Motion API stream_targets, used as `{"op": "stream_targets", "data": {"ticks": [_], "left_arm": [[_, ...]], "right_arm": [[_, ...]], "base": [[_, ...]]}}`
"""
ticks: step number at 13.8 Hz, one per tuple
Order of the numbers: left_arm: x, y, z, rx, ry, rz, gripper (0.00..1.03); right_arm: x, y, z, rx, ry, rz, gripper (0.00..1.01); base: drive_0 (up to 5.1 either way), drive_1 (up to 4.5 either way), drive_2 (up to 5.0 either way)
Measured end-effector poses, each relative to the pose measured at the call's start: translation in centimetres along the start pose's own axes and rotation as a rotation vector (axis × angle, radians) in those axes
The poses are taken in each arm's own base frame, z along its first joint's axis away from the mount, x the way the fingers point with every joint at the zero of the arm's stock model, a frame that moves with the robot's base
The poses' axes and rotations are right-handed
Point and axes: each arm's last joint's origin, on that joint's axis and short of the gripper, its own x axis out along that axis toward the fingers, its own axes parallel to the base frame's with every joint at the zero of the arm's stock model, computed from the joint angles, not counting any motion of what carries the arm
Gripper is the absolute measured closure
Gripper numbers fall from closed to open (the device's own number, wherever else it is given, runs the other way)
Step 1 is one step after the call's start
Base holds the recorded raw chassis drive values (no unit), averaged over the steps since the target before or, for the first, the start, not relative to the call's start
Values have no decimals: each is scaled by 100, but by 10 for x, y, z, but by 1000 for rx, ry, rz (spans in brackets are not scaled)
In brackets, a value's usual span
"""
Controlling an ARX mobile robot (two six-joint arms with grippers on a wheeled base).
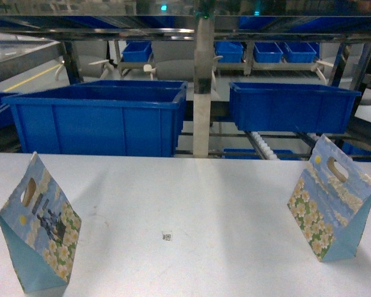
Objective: Move flower gift bag to table near conveyor
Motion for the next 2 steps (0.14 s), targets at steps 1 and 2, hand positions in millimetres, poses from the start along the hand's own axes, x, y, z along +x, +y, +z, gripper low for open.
{"op": "stream_targets", "data": {"ticks": [1, 2], "left_arm": [[0, 0, 0, 1, 0, 0, 3], [0, 0, 0, 1, 0, 0, 5]], "right_arm": [[0, 0, 0, 0, 0, 0, 3], [0, 0, 0, 0, 0, 0, 3]], "base": [[0, 0, 0], [0, 0, 0]]}}
